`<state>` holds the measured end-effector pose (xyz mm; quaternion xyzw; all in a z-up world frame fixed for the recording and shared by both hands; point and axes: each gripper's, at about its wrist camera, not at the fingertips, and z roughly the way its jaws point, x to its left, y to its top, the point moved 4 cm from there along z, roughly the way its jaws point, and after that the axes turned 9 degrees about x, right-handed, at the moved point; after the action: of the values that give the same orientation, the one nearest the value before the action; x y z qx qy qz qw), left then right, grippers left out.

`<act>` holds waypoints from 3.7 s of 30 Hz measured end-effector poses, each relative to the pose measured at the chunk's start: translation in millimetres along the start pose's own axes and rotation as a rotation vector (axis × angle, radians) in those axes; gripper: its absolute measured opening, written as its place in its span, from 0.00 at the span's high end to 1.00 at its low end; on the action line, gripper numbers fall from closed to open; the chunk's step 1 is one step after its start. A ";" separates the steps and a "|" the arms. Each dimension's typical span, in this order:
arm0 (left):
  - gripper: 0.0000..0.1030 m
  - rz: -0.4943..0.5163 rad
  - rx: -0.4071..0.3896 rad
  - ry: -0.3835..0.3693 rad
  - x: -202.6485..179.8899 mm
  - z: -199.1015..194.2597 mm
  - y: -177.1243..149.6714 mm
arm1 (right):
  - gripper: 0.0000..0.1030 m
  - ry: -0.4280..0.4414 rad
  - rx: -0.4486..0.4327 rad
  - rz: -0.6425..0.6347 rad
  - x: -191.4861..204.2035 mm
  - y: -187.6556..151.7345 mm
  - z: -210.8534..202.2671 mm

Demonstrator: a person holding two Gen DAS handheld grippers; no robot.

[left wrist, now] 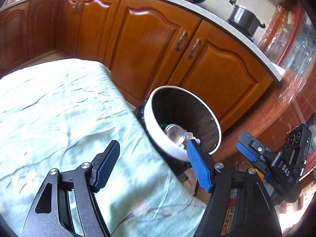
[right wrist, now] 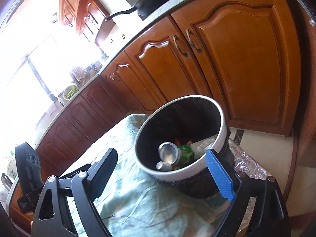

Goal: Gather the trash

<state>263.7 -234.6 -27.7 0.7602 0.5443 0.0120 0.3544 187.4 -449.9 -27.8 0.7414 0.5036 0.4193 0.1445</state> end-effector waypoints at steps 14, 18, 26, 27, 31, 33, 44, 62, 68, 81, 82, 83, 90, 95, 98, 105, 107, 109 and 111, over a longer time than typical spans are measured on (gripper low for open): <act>0.01 0.024 -0.296 0.137 24.6 -135.3 -37.5 | 0.00 -0.039 -0.193 -0.277 118.1 -14.8 -88.6; 0.00 0.037 -0.366 0.227 29.5 -153.9 -53.1 | 0.00 -0.065 -0.273 -0.329 131.9 -34.6 -94.2; 0.00 0.047 -0.407 0.331 41.4 -151.8 -87.9 | 0.00 -0.102 -0.287 -0.370 125.4 -79.0 -72.4; 0.00 0.055 -0.406 0.340 40.7 -152.1 -90.7 | 0.00 -0.105 -0.274 -0.376 125.2 -80.2 -69.9; 0.00 0.078 -0.417 0.368 37.2 -155.3 -99.1 | 0.00 -0.102 -0.253 -0.378 123.8 -83.0 -68.8; 0.00 0.086 -0.419 0.379 35.6 -156.2 -102.7 | 0.00 -0.100 -0.253 -0.375 122.7 -84.0 -70.6; 0.00 0.096 -0.430 0.431 30.1 -158.1 -120.2 | 0.00 -0.101 -0.234 -0.366 115.6 -97.9 -66.5; 0.00 0.072 -0.454 0.474 31.7 -163.4 -129.2 | 0.00 -0.105 -0.251 -0.373 116.3 -103.3 -69.5; 0.00 0.061 -0.445 0.476 35.8 -161.5 -129.4 | 0.00 -0.103 -0.245 -0.380 117.5 -104.0 -67.4; 0.00 0.055 -0.453 0.482 36.3 -164.0 -129.3 | 0.00 -0.095 -0.243 -0.383 119.3 -104.9 -68.2; 0.00 0.056 -0.455 0.483 36.2 -164.3 -129.3 | 0.00 -0.095 -0.243 -0.383 119.2 -104.8 -68.0; 0.00 0.057 -0.460 0.489 35.9 -164.8 -129.5 | 0.00 -0.094 -0.242 -0.382 119.1 -104.7 -68.0; 0.00 0.063 -0.459 0.494 33.3 -163.7 -130.9 | 0.00 -0.090 -0.240 -0.380 119.2 -105.1 -68.7; 0.00 0.060 -0.457 0.492 32.8 -163.8 -131.9 | 0.00 -0.088 -0.239 -0.384 119.1 -105.4 -68.7; 0.00 0.059 -0.452 0.488 33.6 -163.4 -131.6 | 0.00 -0.088 -0.239 -0.383 119.3 -105.5 -68.7; 0.00 0.058 -0.451 0.488 33.4 -163.1 -131.8 | 0.00 -0.088 -0.239 -0.384 119.5 -105.8 -69.1; 0.00 0.057 -0.452 0.491 33.0 -163.0 -132.4 | 0.00 -0.089 -0.240 -0.383 119.5 -105.8 -69.0; 0.00 0.056 -0.450 0.491 33.7 -162.9 -132.1 | 0.00 -0.087 -0.239 -0.383 119.5 -105.9 -68.9; 0.00 0.054 -0.450 0.492 34.1 -162.8 -132.1 | 0.00 -0.086 -0.239 -0.384 119.5 -106.1 -68.6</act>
<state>103.6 -99.8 8.6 0.6512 0.5770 0.3245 0.3711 85.2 -312.6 3.2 0.6269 0.5756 0.4087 0.3296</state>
